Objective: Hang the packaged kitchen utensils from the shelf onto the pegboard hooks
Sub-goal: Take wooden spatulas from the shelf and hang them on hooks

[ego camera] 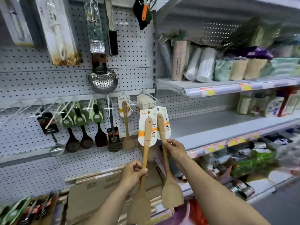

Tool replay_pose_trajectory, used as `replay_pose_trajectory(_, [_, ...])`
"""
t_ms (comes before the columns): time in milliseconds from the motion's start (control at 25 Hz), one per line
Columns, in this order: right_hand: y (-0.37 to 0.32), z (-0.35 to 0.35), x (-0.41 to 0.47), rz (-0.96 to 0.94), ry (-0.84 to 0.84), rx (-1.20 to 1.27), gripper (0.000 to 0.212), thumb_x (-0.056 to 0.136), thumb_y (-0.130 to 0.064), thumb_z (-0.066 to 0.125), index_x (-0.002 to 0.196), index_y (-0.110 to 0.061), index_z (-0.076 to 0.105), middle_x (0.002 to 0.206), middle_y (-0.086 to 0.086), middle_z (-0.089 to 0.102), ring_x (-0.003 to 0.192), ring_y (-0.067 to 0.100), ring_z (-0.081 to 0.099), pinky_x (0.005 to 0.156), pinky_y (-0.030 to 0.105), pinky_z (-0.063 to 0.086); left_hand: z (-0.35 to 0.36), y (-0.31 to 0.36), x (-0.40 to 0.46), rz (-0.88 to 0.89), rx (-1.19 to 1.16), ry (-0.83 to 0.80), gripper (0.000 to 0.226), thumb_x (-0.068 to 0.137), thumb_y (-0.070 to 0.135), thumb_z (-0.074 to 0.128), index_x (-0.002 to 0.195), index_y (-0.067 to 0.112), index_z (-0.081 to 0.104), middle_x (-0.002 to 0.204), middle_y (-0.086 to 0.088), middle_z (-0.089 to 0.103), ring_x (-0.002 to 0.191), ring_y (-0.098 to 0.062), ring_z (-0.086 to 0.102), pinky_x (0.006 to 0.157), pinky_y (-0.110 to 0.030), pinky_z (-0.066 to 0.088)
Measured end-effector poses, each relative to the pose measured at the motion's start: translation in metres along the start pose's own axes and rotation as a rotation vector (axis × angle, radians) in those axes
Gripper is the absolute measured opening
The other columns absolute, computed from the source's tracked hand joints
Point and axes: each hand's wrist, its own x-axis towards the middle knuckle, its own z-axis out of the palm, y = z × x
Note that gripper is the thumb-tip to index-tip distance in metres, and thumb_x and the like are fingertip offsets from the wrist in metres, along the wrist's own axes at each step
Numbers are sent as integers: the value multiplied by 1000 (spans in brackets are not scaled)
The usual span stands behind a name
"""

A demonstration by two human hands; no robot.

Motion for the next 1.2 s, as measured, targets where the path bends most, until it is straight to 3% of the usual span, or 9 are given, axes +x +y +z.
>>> replay_pose_trajectory(240, [3,6,47,44,-41,-8,14,93,-24,68,82,-15,69,66,-1,64,58,15,54,51,24,41,10,0,35,9,4,19,17,83,10,73,75,10,58,74,-9,74,79,-28,72,81,-48,58])
replay_pose_trajectory(480, [28,8,67,47,-88,4,13,93,-27,69,84,-17,70,74,2,67,63,16,56,49,24,43,16,-1,62,-21,-29,30,15,84,8,72,77,8,59,72,-9,73,79,-28,72,83,-52,57])
replay_pose_trajectory(600, [29,14,83,29,-85,16,13,93,-25,69,84,-16,71,77,4,69,68,19,60,57,28,50,17,-4,76,-32,-46,43,16,84,5,72,76,6,58,68,-9,72,78,-27,73,81,-52,58])
replay_pose_trajectory(800, [21,31,121,56,-77,15,15,94,-23,68,92,-8,70,75,3,68,65,17,61,58,27,51,17,-11,96,-47,-46,43,14,83,5,71,77,5,59,67,-7,71,76,-25,73,79,-51,58])
replay_pose_trajectory(1000, [27,40,146,100,-84,15,13,94,-22,68,92,-10,72,82,6,72,71,18,65,73,34,58,15,-15,114,-47,-16,31,14,85,7,71,84,0,59,72,-10,73,76,-21,73,79,-45,58])
replay_pose_trajectory(1080, [27,41,155,119,-45,-33,15,92,-32,69,89,-18,74,88,5,75,81,21,69,87,43,59,15,-17,119,-38,-11,17,14,85,8,71,86,-1,59,72,-8,73,73,-17,73,73,-38,58])
replay_pose_trajectory(1200, [14,38,153,60,74,-12,34,90,-54,61,87,-23,75,88,0,77,88,22,71,85,44,58,20,-22,124,7,-25,-13,15,82,5,73,82,-1,59,72,-11,70,72,-17,71,64,-29,53])
